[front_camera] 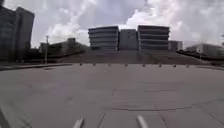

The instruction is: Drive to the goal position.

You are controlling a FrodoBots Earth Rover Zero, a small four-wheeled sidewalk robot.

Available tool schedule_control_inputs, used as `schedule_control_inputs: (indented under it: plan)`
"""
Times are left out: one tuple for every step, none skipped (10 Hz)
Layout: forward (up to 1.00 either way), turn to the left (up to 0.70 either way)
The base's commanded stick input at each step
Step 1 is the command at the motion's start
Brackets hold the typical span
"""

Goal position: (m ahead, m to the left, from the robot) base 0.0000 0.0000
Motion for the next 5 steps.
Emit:
schedule_control_inputs:
  plan:
    - [0.7, 0.02]
    - [0.7, 0.02]
    - [0.7, 0.02]
    - [0.7, 0.02]
    - [0.7, 0.02]
